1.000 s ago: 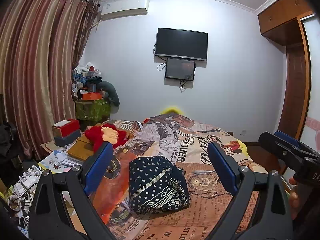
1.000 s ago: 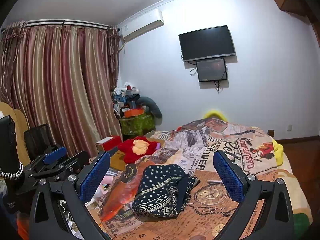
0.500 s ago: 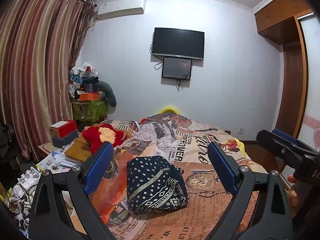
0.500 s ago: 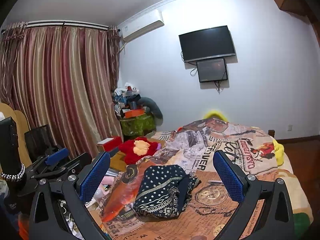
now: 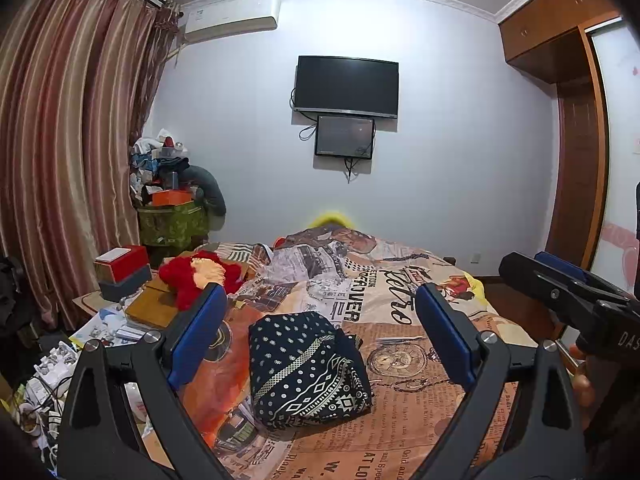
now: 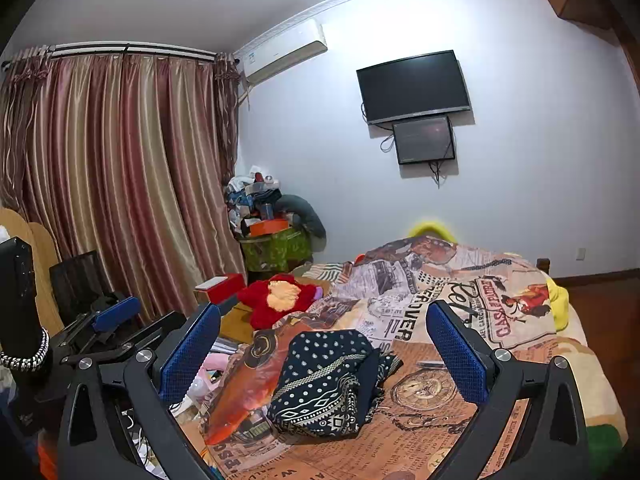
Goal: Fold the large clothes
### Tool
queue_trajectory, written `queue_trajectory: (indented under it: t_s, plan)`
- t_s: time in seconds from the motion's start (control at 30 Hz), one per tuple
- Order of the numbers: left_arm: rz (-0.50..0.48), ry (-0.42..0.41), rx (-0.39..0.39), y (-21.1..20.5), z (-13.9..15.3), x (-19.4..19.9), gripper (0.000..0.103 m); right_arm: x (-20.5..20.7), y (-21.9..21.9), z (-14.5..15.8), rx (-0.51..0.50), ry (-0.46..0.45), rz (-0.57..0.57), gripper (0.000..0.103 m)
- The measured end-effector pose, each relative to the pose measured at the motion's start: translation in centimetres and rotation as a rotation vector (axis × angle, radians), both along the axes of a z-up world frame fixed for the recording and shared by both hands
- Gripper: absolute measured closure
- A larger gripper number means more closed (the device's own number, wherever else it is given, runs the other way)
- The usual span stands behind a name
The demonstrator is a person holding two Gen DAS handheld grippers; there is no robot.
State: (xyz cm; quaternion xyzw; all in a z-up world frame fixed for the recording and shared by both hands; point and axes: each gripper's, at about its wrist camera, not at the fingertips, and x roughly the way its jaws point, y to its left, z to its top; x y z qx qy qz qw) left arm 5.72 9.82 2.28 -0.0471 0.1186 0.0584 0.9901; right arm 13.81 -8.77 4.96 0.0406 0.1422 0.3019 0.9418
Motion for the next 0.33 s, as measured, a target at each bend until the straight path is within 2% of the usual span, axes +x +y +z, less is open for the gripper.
queue_trajectory:
  t_s: [0.33]
  plan:
    - [-0.003,0.005,-0.012,0.02,0.26,-0.01,0.007,-0.06,0.17,0.02,0.002,0.002,0.0,0.0]
